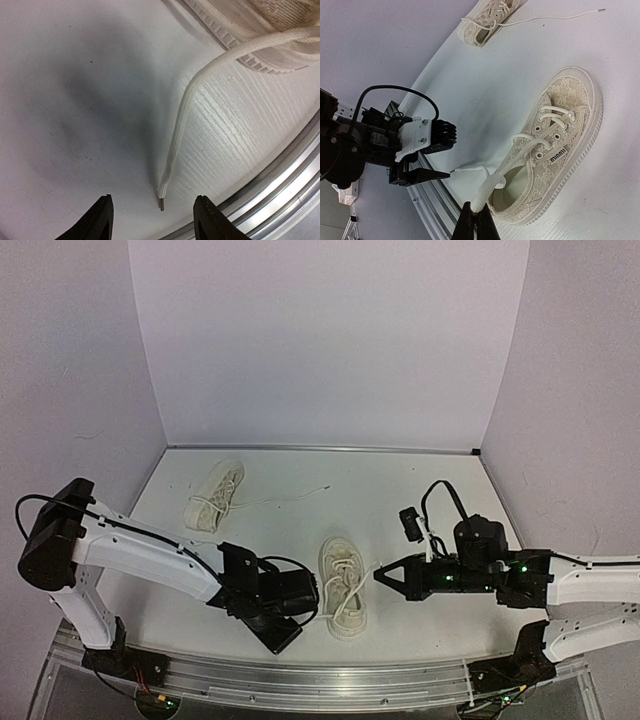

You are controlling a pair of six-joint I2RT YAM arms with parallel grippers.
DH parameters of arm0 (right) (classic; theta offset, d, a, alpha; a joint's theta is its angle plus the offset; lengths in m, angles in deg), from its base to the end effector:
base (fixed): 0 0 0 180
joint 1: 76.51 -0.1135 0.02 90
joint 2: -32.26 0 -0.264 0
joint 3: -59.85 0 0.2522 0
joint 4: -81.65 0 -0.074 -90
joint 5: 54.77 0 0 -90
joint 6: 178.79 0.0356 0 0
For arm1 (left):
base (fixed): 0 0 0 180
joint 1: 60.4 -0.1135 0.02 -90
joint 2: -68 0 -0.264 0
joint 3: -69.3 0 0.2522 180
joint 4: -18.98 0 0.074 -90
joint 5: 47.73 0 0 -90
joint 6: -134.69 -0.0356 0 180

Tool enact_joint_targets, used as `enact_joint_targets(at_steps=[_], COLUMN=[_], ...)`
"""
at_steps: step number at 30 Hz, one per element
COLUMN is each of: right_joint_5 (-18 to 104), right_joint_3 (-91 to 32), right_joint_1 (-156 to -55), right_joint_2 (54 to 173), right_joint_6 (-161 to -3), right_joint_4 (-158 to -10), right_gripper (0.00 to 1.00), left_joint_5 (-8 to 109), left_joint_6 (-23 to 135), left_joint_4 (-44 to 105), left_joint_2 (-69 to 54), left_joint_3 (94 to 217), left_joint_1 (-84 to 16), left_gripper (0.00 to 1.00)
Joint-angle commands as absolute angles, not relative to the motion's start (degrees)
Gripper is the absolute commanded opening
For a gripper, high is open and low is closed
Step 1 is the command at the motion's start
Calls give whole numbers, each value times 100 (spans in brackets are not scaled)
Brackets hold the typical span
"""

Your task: Tie the shoes

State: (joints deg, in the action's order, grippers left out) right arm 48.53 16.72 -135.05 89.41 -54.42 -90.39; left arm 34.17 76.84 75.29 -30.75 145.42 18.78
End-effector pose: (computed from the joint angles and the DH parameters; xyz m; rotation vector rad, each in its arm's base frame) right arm 0.1090 0.1938 0.2335 -0.6216 2.0875 1.2364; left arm 0.0639 -0.3074 0.1702 1.1444 2.6801 -0.1166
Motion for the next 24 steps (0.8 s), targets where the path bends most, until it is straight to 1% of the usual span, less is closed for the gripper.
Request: enact_joint_targets(at_steps=[1, 6, 10, 13, 14, 15, 18, 21, 24], right_joint_5=[4731, 4719, 4673, 4456, 4358, 4225, 3703, 3143, 2325], right_joint_3=[1391, 1391, 1411, 1399, 1403, 1409, 1377, 1277, 1260], right_joint_1=[-13517, -13517, -13520, -13517, -13518, -13520, -13520, -13514, -13517], right_joint_2=[8882, 8854, 8741, 8573, 8482, 8345, 7774, 7314, 6770], right_joint_6=[-5440, -5435, -5385, -5300, -5262, -5219, -5128, -4986, -4639], right_joint_4=[-8997, -8987, -8968, -8827, -8770, -8697, -8331, -7774, -7077], right_gripper=[0, 0, 0, 0, 0, 0, 0, 0, 0], left_joint_5=[3550, 3530, 3546, 3395, 3354, 3286, 2930, 2754, 2667], left_joint_6=[7348, 7282, 7321, 7497, 7561, 7646, 7977, 8326, 8596], left_joint_4=[7344, 7306, 7276, 7229, 7167, 7100, 6881, 6516, 6147], left_joint_2=[-3512, -3889, -4078, -3871, -3695, -3446, -2570, -1632, -660], left_joint_3=[14931, 15117, 15142, 15015, 14925, 14819, 14522, 14129, 13574], left_joint_1=[1883, 1867, 1804, 1747, 1732, 1714, 1646, 1391, 1044], left_gripper=[54, 48, 25, 5, 2, 0, 0, 0, 0])
